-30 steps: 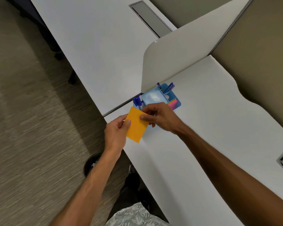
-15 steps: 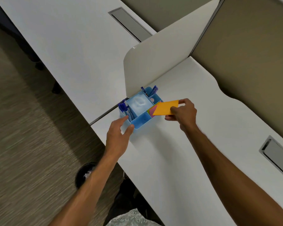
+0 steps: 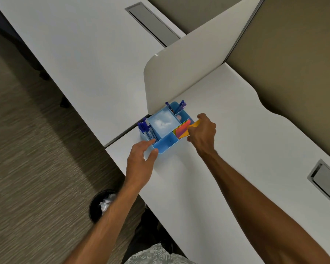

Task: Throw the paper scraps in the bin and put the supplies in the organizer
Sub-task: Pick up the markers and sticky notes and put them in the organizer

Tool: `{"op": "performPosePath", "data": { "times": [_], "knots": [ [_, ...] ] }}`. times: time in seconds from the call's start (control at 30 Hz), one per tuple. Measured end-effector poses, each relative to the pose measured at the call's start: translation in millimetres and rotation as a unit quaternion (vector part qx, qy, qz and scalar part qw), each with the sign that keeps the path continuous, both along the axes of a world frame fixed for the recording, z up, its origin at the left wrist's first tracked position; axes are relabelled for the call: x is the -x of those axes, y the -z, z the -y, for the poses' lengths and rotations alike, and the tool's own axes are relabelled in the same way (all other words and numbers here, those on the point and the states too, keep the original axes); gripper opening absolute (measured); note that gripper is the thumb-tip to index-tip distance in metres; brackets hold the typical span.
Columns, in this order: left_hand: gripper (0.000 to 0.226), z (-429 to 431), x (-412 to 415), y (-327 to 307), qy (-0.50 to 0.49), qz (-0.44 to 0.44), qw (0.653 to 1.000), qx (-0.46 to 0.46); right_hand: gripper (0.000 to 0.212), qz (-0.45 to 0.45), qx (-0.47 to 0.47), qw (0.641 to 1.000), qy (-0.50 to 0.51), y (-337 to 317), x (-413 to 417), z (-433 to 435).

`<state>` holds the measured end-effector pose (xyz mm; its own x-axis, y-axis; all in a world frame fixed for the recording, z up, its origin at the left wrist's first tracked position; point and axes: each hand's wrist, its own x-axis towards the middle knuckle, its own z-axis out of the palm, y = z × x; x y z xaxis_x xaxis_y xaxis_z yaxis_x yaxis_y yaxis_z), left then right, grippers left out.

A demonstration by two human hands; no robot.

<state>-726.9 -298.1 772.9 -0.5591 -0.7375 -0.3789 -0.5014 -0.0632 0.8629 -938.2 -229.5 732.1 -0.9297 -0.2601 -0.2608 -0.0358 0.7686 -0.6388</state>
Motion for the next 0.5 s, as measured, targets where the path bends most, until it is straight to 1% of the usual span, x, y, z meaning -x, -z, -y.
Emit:
{"op": "performPosePath", "data": {
  "times": [0.07,0.1,0.23,0.33,0.4,0.5],
  "knots": [
    [0.034,1.2,1.0,-0.6,0.0,0.004,1.0,0.001,0.041,-0.003,-0.026,0.999,-0.022,7.0,-5.2,6.0],
    [0.034,1.6,1.3,-0.6,0.001,0.004,1.0,0.001,0.039,-0.002,-0.037,0.999,-0.027,10.8,-6.5,8.8],
    [0.034,5.9,2.1,-0.7,0.005,0.003,1.0,0.001,0.053,0.0,-0.077,0.996,-0.036,18.9,-10.2,19.6],
    [0.038,10.8,3.8,-1.4,0.014,0.007,1.0,0.006,0.058,0.009,-0.091,0.996,-0.023,21.5,-10.7,23.7],
    [0.041,13.9,5.8,-2.4,0.023,0.013,1.0,0.016,0.058,0.01,-0.085,0.996,-0.01,21.1,-11.1,25.2],
    [0.046,17.1,8.4,-4.3,0.053,0.015,0.997,0.05,0.047,-0.002,-0.078,0.997,0.008,18.0,-10.8,23.8]
  ]
}}
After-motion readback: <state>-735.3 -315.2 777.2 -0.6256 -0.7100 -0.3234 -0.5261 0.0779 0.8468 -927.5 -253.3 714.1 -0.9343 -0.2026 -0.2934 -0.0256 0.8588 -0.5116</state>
